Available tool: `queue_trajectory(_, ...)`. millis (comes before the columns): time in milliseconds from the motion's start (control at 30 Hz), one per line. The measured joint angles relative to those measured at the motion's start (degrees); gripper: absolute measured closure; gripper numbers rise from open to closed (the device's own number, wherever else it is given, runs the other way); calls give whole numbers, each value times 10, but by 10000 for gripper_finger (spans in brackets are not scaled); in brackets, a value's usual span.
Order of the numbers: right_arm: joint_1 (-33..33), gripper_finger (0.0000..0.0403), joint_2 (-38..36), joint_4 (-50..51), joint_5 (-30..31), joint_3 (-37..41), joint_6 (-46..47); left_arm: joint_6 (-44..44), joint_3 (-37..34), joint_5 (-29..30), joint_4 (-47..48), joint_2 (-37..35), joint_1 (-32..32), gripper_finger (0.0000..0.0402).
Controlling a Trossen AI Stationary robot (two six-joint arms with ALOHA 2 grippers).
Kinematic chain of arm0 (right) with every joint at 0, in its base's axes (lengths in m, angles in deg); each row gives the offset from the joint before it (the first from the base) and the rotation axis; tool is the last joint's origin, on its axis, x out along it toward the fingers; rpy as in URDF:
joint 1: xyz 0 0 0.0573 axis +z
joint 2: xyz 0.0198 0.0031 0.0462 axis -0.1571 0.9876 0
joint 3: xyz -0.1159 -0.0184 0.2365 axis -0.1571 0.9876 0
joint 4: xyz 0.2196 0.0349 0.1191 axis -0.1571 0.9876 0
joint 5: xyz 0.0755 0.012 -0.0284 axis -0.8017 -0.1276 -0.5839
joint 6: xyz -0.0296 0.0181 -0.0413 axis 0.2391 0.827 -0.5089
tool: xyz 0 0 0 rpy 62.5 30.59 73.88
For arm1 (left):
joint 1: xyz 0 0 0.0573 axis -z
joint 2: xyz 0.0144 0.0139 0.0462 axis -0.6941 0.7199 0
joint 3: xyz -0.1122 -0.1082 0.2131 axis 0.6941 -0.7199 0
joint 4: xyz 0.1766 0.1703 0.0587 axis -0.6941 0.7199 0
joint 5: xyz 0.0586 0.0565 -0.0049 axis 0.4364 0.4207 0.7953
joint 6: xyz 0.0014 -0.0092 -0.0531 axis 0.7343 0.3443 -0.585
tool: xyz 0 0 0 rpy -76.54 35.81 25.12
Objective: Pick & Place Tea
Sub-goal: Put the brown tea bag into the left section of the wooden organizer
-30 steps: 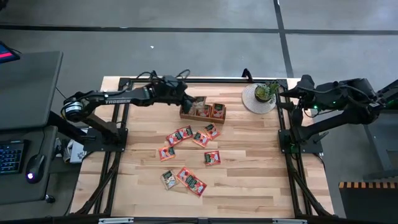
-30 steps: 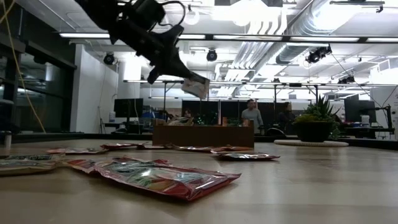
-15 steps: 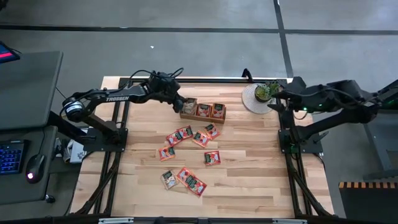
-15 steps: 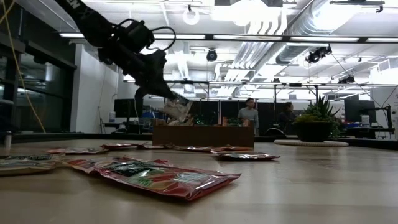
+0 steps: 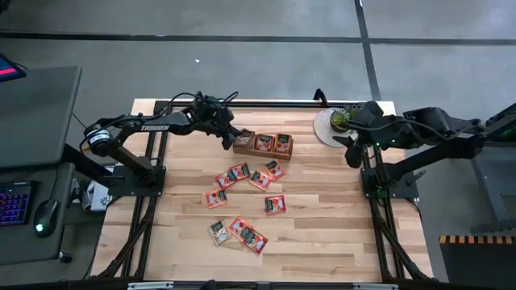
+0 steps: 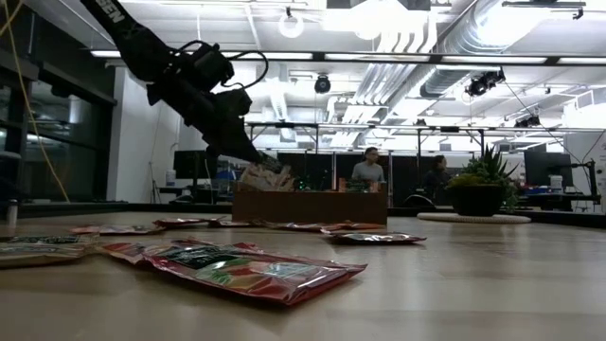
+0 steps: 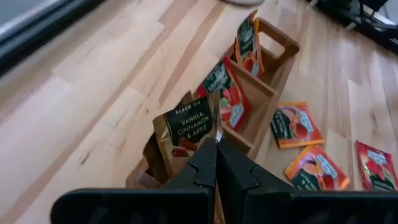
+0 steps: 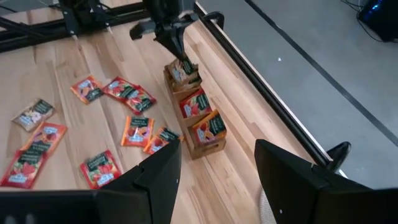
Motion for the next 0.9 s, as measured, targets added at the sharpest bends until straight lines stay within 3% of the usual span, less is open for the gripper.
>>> queue_trajectory(600,0,202,7,-37,2,0,30,34,0,10,-35,60,0,394)
queue_trajectory(900,0,202,8,-49,-1,0,30,47,0,8,-39,60,0,300)
